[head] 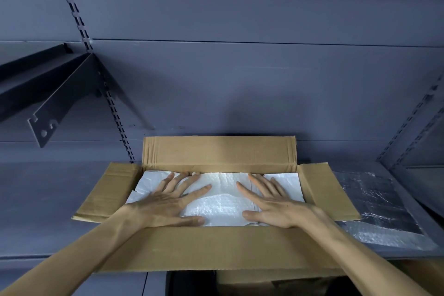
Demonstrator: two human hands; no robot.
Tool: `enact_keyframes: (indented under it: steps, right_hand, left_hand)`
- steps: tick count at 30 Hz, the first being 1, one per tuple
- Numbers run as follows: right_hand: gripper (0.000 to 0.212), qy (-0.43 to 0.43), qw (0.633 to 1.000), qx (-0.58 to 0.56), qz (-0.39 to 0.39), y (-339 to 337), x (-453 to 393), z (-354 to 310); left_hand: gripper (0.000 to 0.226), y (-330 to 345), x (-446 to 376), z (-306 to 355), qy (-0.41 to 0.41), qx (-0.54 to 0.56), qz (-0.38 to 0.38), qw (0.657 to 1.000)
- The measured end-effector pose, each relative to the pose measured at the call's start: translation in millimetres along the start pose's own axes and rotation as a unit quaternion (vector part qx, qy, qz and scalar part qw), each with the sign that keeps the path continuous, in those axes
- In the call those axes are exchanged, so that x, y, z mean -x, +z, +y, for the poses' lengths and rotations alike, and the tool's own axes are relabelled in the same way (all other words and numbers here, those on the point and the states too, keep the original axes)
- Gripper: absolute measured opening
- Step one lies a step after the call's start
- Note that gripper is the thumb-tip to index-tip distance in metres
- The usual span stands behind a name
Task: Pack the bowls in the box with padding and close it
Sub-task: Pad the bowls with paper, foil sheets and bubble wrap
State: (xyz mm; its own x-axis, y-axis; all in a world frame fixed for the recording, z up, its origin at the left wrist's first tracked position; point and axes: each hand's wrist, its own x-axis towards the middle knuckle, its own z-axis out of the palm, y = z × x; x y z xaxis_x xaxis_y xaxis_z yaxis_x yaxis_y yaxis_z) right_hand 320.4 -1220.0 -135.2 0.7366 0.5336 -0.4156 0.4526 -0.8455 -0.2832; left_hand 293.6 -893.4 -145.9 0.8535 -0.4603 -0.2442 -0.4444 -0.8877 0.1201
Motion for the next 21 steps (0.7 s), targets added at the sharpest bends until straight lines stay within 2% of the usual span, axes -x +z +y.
enact_keyframes:
  steps: [2,5,8,11,14,16,21]
  right_hand:
    - [0.078,0.0,1.0,0.006,-0.002,-0.2,0.4,0.0]
    - [0.079,-0.013,0.998,-0.047,0.031,1.3,3.8,0.5]
    - [0.076,-0.032,0.993,-0.065,0.098,-1.1,12.2,-0.9]
    - [0.067,-0.04,0.976,-0.061,0.203,-7.6,25.2,-1.2]
    - [0.049,-0.007,0.942,-0.072,0.327,-21.7,45.3,10.2]
    - [0.04,0.045,0.912,-0.093,0.398,-31.0,61.7,28.7]
    - [0.024,0.21,0.808,-0.213,0.508,-28.2,112.0,97.7]
  left_hand:
    - [0.081,-3.7,2.6,1.9,-0.005,0.019,-0.003,1.0]
    - [0.072,-10.3,9.9,2.7,0.01,0.044,0.037,0.998]
    - [0.065,-19.0,16.0,3.5,0.019,0.068,0.092,0.993]
    - [0.061,-30.3,13.8,12.7,0.025,0.062,0.172,0.983]
    - [0.055,-41.5,3.7,30.1,0.062,0.079,0.229,0.968]
    - [0.051,-48.5,-7.8,48.2,0.089,0.09,0.241,0.962]
    - [0.051,-62.3,-49.2,109.6,0.145,0.104,0.242,0.954]
